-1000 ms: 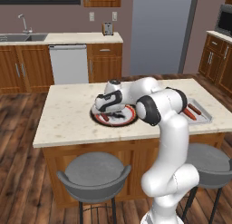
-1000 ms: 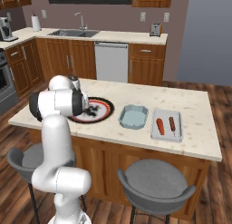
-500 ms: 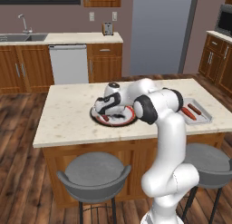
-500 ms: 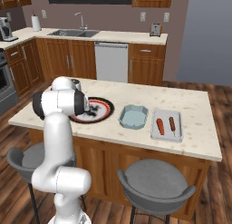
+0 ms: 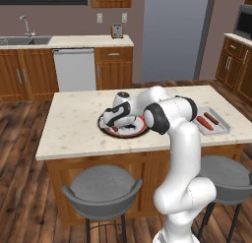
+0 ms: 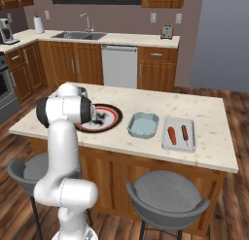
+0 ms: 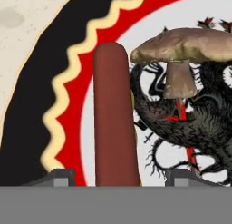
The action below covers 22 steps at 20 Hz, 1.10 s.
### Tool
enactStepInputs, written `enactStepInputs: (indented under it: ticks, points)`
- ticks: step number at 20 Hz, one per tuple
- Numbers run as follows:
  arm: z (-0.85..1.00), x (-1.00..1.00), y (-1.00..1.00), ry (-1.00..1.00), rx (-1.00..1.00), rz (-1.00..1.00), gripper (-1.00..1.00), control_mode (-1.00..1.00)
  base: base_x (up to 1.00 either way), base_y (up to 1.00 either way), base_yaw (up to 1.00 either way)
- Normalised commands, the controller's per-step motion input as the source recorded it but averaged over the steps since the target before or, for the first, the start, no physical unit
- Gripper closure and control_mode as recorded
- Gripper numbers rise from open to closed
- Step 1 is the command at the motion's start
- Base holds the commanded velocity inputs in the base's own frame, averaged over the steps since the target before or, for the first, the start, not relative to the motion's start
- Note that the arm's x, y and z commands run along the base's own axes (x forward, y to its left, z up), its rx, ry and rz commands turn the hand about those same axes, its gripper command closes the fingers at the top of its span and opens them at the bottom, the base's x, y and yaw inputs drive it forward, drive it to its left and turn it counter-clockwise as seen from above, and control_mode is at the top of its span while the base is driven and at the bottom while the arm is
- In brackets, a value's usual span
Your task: Place one cooked food and one vegetable from the large plate to each tupperware container.
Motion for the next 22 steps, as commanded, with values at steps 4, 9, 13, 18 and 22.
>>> enactStepInputs:
  ticks: [4, 9, 13, 18, 22]
  points:
    - [-0.02, -0.05, 0.00, 0.00, 0.00, 0.00, 1.00, -1.00, 0.00, 0.00, 0.00]
    - [0.01, -0.15, 0.00, 0.00, 0.00, 0.00, 1.00, -1.00, 0.00, 0.00, 0.00]
    - [0.48, -0.47, -0.11, -0.04, -0.02, 0.00, 1.00, -1.00, 0.00, 0.00, 0.00]
    - [0.73, -0.43, -0.48, -0.06, -0.05, 0.00, 1.00, -1.00, 0.00, 0.00, 0.00]
    - [0.53, -0.23, -0.91, -0.08, -0.01, 0.00, 1.00, -1.00, 0.00, 0.00, 0.00]
